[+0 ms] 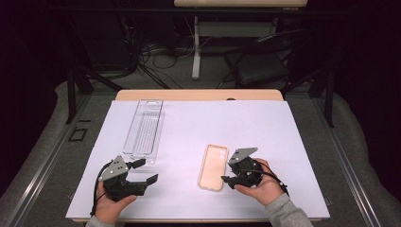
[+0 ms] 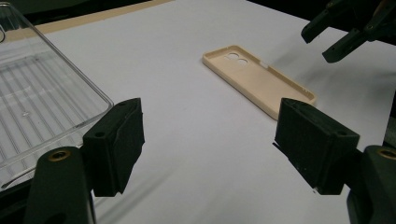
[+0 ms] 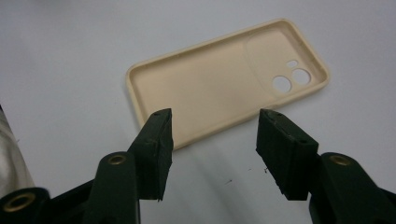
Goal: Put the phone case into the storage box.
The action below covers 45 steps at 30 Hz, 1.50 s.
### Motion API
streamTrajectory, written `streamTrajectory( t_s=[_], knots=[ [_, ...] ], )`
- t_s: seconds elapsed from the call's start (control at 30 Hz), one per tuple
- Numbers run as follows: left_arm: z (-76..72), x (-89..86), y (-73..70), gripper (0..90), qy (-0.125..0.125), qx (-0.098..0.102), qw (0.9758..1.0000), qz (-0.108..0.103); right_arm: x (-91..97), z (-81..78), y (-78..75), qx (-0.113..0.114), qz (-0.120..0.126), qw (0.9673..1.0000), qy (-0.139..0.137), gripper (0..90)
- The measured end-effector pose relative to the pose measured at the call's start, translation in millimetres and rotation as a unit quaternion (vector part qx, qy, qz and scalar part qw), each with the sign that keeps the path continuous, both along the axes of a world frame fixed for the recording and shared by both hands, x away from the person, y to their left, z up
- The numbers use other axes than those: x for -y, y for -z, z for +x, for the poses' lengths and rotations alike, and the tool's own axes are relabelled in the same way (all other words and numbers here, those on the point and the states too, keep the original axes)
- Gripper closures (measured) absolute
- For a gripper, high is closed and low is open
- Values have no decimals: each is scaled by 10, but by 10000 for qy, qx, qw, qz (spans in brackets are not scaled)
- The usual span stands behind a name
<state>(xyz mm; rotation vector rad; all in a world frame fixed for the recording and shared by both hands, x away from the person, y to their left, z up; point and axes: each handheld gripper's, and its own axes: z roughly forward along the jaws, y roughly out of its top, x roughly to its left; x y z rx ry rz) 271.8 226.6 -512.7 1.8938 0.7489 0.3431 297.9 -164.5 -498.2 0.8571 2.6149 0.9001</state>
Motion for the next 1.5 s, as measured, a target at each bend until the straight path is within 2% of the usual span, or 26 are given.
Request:
streamTrajectory(
  t_s=[0.2, 0.47, 0.67, 0.77, 0.97, 1.5],
  knots=[
    [1, -1, 1, 237, -1, -5, 10000, 2, -48, 8, -1, -140, -109, 9998, -32, 475],
    [0, 1, 2, 237, 0, -14, 10000, -2, -58, 28, 2, -143, -103, 9998, -51, 476],
    [3, 1, 4, 237, 4, -18, 10000, -10, -67, 40, -6, -227, -167, 9995, -107, 483],
    [3, 1, 5, 237, -2, -21, 10000, -4, -87, 53, -12, -422, -231, 9988, -126, 483],
    [4, -1, 5, 237, 3, -32, 10000, -4, -158, 71, -17, -431, -358, 9981, -251, 485],
    [6, -7, 6, 237, -2, -29, 10000, 11, -375, 94, -5, -567, -510, 9958, -511, 481]
  ],
)
